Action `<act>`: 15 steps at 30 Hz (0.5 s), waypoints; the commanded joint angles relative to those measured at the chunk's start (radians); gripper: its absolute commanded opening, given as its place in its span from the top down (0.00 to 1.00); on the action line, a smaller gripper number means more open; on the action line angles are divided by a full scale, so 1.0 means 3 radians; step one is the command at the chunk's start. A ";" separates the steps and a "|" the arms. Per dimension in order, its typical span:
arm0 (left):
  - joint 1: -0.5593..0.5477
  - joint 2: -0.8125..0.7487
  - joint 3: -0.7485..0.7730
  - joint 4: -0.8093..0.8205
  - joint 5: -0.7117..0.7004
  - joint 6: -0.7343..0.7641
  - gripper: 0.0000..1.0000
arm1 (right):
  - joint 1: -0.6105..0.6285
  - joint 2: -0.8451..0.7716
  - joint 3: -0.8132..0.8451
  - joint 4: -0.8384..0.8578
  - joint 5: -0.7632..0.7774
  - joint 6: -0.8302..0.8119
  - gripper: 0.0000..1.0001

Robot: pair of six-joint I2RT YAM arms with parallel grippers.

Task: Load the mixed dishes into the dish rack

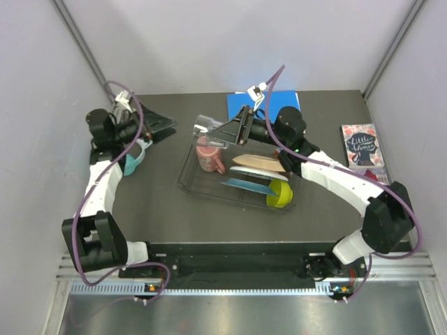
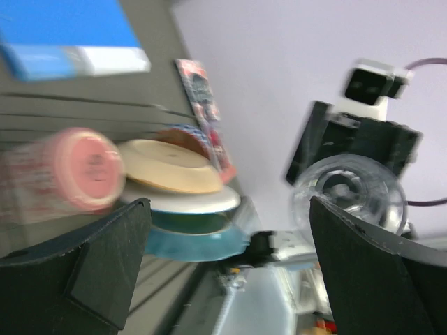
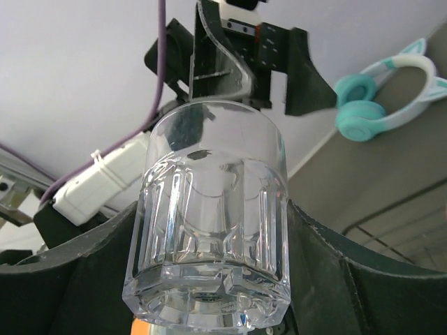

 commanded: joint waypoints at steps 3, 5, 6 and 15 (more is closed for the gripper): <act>0.0198 0.0106 0.0387 -0.2177 -0.0183 0.2488 0.01 | -0.0150 -0.0450 0.0495 -0.1387 0.0149 -0.0865 1.00; 0.0167 0.0101 0.0153 -0.2337 -0.0281 0.2728 0.01 | -0.0150 -0.0481 0.0643 -0.1793 0.0263 -0.1142 1.00; 0.0162 0.0085 0.0060 -0.2403 -0.0297 0.2896 0.01 | -0.0145 -0.0482 0.0700 -0.2175 0.0410 -0.1218 1.00; 0.0213 -0.0027 -0.0391 -0.3135 -0.0465 0.4334 0.05 | 0.0453 0.0676 0.2508 -0.4624 0.1830 -0.2220 1.00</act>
